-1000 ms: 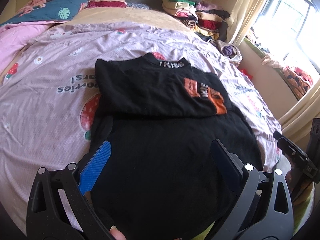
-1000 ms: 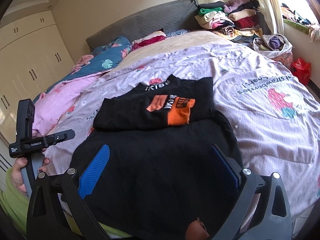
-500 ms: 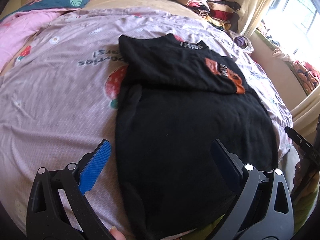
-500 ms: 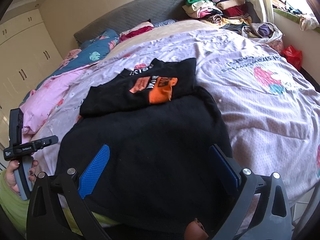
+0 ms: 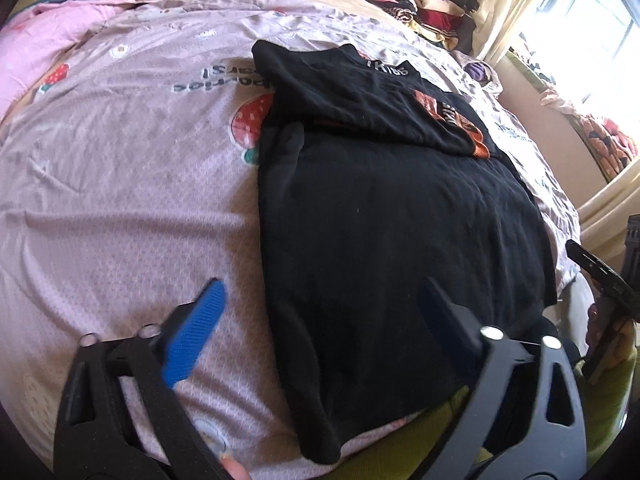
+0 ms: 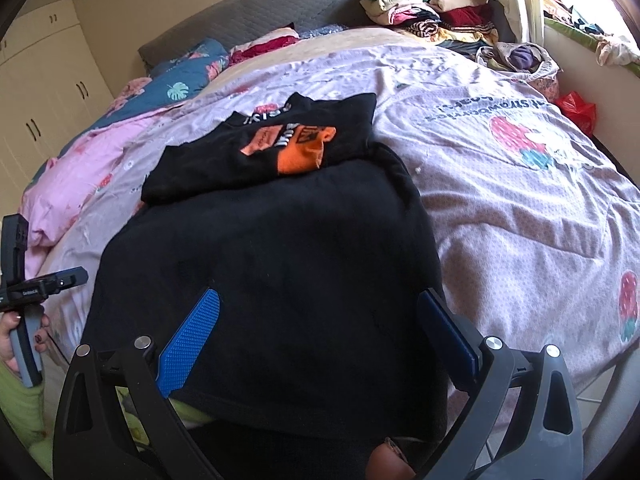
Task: Fold small clothes
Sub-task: 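Grasp the black shirt's hem with the left gripper while the right gripper grasps it too, then lift the hem with both grippers and fold it toward the collar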
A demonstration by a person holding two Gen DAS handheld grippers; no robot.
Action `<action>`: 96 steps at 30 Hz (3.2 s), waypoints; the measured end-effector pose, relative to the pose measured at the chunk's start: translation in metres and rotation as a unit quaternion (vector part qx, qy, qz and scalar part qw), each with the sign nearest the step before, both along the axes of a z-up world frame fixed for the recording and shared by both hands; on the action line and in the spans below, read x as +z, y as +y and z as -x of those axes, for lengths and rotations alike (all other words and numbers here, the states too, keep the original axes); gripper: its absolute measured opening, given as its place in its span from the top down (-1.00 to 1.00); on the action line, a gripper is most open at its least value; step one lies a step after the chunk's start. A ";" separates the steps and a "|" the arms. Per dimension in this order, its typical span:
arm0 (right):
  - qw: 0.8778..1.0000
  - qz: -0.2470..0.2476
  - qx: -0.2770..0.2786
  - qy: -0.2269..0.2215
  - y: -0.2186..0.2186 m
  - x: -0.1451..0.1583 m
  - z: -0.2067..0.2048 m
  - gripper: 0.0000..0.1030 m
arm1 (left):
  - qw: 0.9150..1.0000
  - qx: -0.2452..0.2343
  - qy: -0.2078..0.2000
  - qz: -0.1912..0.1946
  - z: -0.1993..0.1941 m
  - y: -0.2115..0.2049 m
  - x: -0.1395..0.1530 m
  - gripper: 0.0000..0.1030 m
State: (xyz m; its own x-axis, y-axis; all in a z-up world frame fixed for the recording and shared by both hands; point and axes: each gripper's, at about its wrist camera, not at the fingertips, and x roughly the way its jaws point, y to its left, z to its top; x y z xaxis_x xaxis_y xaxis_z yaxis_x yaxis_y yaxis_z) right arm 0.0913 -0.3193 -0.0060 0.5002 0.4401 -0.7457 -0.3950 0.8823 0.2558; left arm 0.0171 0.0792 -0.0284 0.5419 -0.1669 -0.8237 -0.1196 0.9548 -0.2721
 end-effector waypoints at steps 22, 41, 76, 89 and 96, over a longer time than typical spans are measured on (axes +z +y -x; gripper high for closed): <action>0.998 0.042 -0.009 0.037 -0.022 -0.029 0.017 -0.91 | 0.997 -0.029 0.059 0.045 0.035 -0.007 -0.036 0.09; 0.995 0.051 -0.025 0.088 -0.048 -0.057 0.022 0.66 | 0.997 -0.019 0.055 0.042 0.049 -0.003 -0.047 0.43; 0.983 -0.091 -0.070 -0.145 -0.041 0.083 -0.020 0.85 | 0.983 0.044 -0.143 0.104 0.006 0.058 0.061 0.96; 0.979 -0.072 -0.078 -0.175 -0.017 0.100 -0.068 0.85 | 0.980 0.067 -0.170 0.073 -0.022 0.063 0.076 0.96; 0.978 -0.078 -0.095 -0.169 -0.015 0.099 -0.092 0.85 | 0.978 0.074 -0.182 0.066 -0.044 0.062 0.083 0.96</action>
State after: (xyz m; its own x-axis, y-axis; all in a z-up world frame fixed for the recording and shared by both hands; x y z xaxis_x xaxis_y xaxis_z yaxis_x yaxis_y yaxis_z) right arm 0.1834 -0.3342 0.0931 0.7903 0.4115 -0.4540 -0.3139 0.9082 0.2768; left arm 0.0610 0.1416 0.0546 0.8217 -0.1560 -0.5481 -0.1260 0.8883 -0.4417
